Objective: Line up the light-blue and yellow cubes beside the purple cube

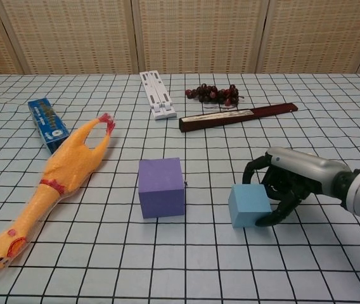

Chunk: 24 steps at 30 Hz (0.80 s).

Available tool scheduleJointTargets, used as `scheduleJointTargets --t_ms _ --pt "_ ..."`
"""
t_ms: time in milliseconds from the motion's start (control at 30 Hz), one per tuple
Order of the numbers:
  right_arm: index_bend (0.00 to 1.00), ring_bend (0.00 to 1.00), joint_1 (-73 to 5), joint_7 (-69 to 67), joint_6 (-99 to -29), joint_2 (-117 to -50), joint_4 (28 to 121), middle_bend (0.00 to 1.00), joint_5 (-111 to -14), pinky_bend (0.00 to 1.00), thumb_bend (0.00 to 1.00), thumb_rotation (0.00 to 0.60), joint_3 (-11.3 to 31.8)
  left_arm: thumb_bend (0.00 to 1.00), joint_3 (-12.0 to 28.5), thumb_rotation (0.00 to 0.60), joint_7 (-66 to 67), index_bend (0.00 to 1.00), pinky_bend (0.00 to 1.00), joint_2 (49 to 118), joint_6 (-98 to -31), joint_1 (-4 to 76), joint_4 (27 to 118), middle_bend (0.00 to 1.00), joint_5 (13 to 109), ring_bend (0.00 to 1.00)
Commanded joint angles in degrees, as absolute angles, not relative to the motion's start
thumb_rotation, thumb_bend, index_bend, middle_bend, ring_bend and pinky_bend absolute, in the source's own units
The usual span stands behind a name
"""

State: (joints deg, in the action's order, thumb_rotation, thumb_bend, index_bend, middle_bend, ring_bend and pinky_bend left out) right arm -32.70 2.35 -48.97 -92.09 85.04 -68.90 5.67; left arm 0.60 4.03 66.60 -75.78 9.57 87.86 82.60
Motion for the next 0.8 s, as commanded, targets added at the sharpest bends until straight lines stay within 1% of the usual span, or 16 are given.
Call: scheduleJointTargets --t_ms 33,233,800 --pt "0.51 0.89 -33.8 2.9 -48.2 -93.8 83.8 0.86 -67.7 1.00 0.00 0.600 6.6 0.49 0.7 0.600 3.7 0.30 0.56 66.6 -76.1 9.4 87.8 0.30 82.6 0.29" --pt "0.51 0.89 -35.3 3.7 -46.7 -95.1 83.5 0.86 -66.3 1.00 0.00 0.600 7.2 0.49 0.7 0.600 3.6 0.30 0.56 66.6 -76.3 9.4 87.6 0.30 82.8 0.29" --pt "0.52 0.89 -37.1 6.5 -47.7 -96.4 83.2 0.86 -63.9 1.00 0.00 0.600 8.8 0.49 0.5 0.600 3.5 0.30 0.56 66.6 -76.1 9.6 87.6 0.30 83.1 0.29"
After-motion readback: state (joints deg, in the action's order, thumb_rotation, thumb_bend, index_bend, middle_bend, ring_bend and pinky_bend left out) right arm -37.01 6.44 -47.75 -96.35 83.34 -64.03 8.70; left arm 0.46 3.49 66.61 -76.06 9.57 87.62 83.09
